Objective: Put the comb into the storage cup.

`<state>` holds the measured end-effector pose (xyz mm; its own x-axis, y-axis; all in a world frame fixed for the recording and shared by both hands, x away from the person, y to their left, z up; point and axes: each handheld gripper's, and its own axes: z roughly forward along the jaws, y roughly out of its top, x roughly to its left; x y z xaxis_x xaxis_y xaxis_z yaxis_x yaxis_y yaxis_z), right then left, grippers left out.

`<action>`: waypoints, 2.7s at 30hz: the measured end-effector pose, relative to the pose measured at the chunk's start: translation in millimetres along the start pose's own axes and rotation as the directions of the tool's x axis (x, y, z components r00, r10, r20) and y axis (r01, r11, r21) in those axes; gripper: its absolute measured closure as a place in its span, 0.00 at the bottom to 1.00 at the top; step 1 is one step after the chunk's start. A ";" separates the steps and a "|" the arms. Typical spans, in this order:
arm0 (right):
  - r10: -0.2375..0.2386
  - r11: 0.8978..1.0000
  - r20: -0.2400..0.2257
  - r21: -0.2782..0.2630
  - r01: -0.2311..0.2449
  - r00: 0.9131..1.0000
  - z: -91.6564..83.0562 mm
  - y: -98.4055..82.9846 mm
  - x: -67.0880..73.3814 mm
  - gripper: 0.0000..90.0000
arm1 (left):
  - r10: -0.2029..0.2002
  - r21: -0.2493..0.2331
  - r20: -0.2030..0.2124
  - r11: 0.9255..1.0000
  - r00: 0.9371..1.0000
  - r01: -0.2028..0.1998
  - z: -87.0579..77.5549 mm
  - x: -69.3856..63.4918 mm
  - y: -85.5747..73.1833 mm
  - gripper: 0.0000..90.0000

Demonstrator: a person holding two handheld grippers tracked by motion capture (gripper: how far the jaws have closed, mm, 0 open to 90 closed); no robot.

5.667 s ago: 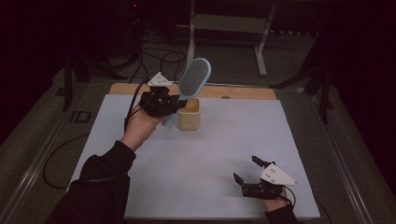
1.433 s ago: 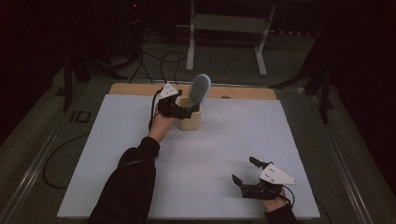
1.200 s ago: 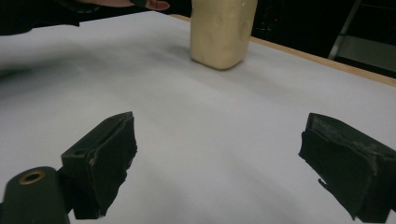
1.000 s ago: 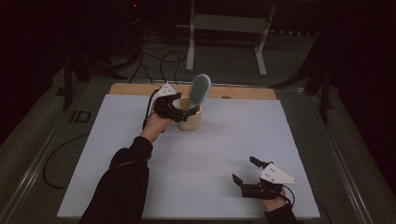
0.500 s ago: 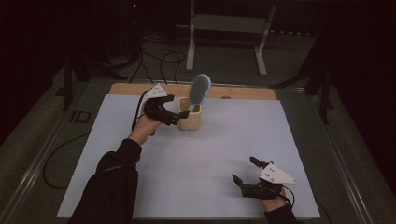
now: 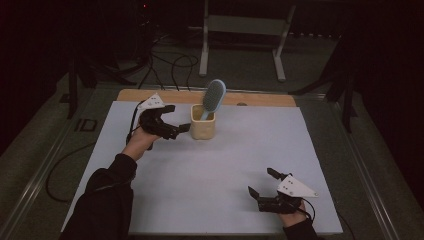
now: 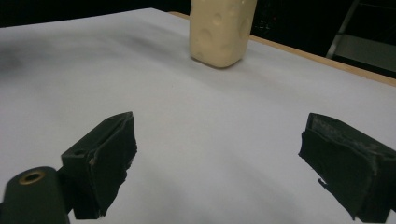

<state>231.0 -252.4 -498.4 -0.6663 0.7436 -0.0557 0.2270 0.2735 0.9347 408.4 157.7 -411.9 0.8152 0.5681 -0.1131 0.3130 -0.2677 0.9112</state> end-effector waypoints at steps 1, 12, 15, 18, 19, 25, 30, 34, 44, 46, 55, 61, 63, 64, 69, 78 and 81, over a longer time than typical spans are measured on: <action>0.001 1.000 -0.002 -0.002 -0.001 1.000 0.2 0.0 -0.4 0.11 | -0.001 0.004 0.006 1.000 1.000 0.001 -2.7 -0.3 -1.3 0.00; -0.004 1.000 0.001 -0.004 0.004 1.000 0.7 0.8 -0.4 0.11 | 0.011 0.014 -0.002 1.000 1.000 -0.011 -32.9 -8.4 -17.1 0.00; -0.001 1.000 0.002 -0.006 0.001 1.000 1.0 1.2 -0.3 0.11 | 0.009 0.020 0.005 1.000 1.000 -0.009 -41.0 -12.2 -21.8 0.00; -0.004 1.000 0.001 -0.006 0.004 1.000 1.0 1.3 0.1 0.11 | 0.018 0.031 0.001 0.999 1.000 -0.018 -48.7 -16.2 -26.2 0.00; -0.003 1.000 0.002 -0.008 0.003 1.000 0.9 1.6 -0.1 0.11 | 0.016 0.033 0.006 0.999 1.000 -0.017 -51.2 -17.5 -27.7 0.00; 0.001 1.000 0.000 -0.013 -0.001 1.000 0.8 2.2 0.0 0.11 | 0.025 0.028 0.019 0.999 1.000 -0.025 -66.2 -29.2 -36.6 0.00; -0.005 1.000 0.003 -0.007 0.005 1.000 1.4 2.1 0.3 0.11 | 0.034 0.040 0.026 0.999 0.999 -0.035 -75.9 -38.1 -46.5 0.00; -0.013 1.000 0.000 -0.006 0.013 1.000 1.6 2.3 1.3 0.11 | 0.026 0.031 0.030 0.999 0.999 -0.027 -83.8 -44.8 -57.9 0.00; -0.013 1.000 -0.001 0.000 0.013 1.000 3.0 2.5 2.2 0.11 | 0.027 0.062 0.024 0.998 0.999 -0.028 -96.6 -58.8 -88.3 0.00; -0.010 1.000 -0.001 -0.004 0.010 1.000 2.7 2.7 1.9 0.11 | 0.028 0.066 0.018 0.997 0.999 -0.029 -99.6 -61.6 -93.5 0.00; -0.013 1.000 -0.002 0.000 0.013 1.000 3.2 2.4 2.0 0.11 | 0.027 0.079 -0.009 0.997 1.000 -0.026 -113.5 -75.7 -122.7 0.00; -0.010 1.000 0.000 0.000 0.010 1.000 2.7 2.4 1.6 0.11 | 0.016 0.089 -0.029 0.996 0.999 -0.013 -124.5 -82.1 -139.5 0.00; -0.005 1.000 -0.001 -0.001 0.005 1.000 2.6 2.5 1.5 0.11 | 0.005 0.085 -0.038 0.996 0.999 -0.002 -129.4 -82.5 -144.3 0.00; -0.008 1.000 0.000 -0.001 0.008 1.000 2.8 2.7 1.3 0.11 | 0.001 0.086 -0.043 0.996 0.999 0.003 -131.7 -82.9 -146.6 0.00; -0.006 1.000 0.001 0.003 0.006 1.000 3.1 2.3 1.7 0.11 | -0.025 0.081 -0.074 0.996 0.997 0.031 -138.1 -89.0 -159.3 0.00; -0.014 1.000 -0.002 0.003 0.014 1.000 3.3 1.8 1.6 0.11 | -0.034 0.103 -0.082 0.994 0.996 0.043 -140.7 -99.3 -178.1 0.00; -0.003 1.000 0.000 -0.001 0.003 1.000 3.1 1.7 0.5 0.11 | -0.031 0.106 -0.090 0.994 0.995 0.041 -142.7 -100.9 -181.0 0.00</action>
<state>233.3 -249.7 -497.9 -0.6668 0.7429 -0.0587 0.2240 0.2750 0.9350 199.9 259.9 -509.0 0.7577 0.6441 -0.1051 0.3958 -0.3255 0.8587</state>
